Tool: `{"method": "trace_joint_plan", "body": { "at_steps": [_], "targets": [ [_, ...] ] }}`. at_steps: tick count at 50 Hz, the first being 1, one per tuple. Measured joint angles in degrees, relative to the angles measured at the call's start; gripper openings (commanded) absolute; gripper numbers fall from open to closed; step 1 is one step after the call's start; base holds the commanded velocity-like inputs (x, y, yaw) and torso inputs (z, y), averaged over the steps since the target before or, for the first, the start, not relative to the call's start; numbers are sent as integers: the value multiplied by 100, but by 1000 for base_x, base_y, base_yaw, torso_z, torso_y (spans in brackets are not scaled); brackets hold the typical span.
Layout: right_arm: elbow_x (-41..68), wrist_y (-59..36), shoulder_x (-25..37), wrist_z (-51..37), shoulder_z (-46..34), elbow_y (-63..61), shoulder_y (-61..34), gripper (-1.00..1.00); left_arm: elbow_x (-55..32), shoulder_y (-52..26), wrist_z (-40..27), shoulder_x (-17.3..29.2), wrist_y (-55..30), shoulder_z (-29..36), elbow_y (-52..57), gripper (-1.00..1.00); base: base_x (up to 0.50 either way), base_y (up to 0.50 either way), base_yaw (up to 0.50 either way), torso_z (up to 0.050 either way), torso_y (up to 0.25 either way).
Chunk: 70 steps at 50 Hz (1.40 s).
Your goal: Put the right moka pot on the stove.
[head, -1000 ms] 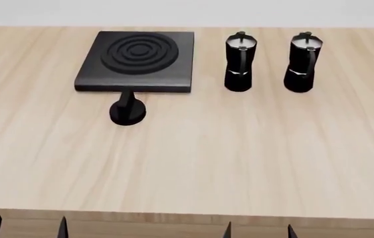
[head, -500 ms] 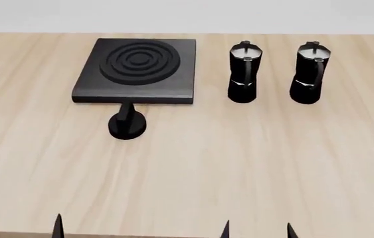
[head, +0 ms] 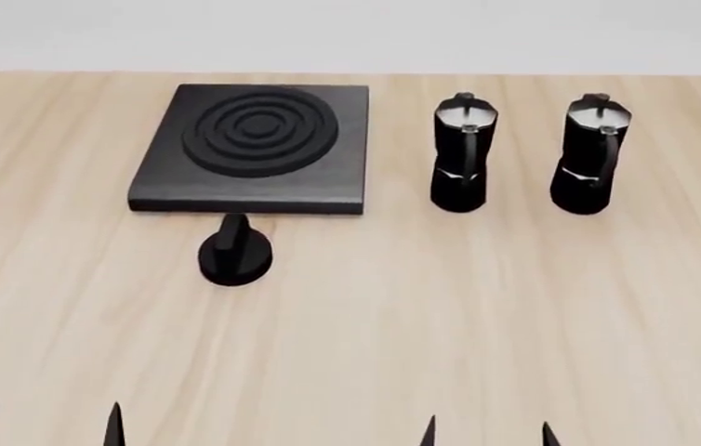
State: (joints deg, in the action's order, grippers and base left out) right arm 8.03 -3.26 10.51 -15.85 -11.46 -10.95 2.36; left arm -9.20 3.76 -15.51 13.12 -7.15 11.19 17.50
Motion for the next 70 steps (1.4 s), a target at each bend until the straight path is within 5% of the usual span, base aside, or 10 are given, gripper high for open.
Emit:
{"method": "trace_joint_plan", "body": {
  "at_steps": [70],
  "targets": [
    [127,101,196,-198,-177,194,-101,100,-75,-156,-181,112,106,254,-172,100,107,-61,0,0,0]
  ]
}}
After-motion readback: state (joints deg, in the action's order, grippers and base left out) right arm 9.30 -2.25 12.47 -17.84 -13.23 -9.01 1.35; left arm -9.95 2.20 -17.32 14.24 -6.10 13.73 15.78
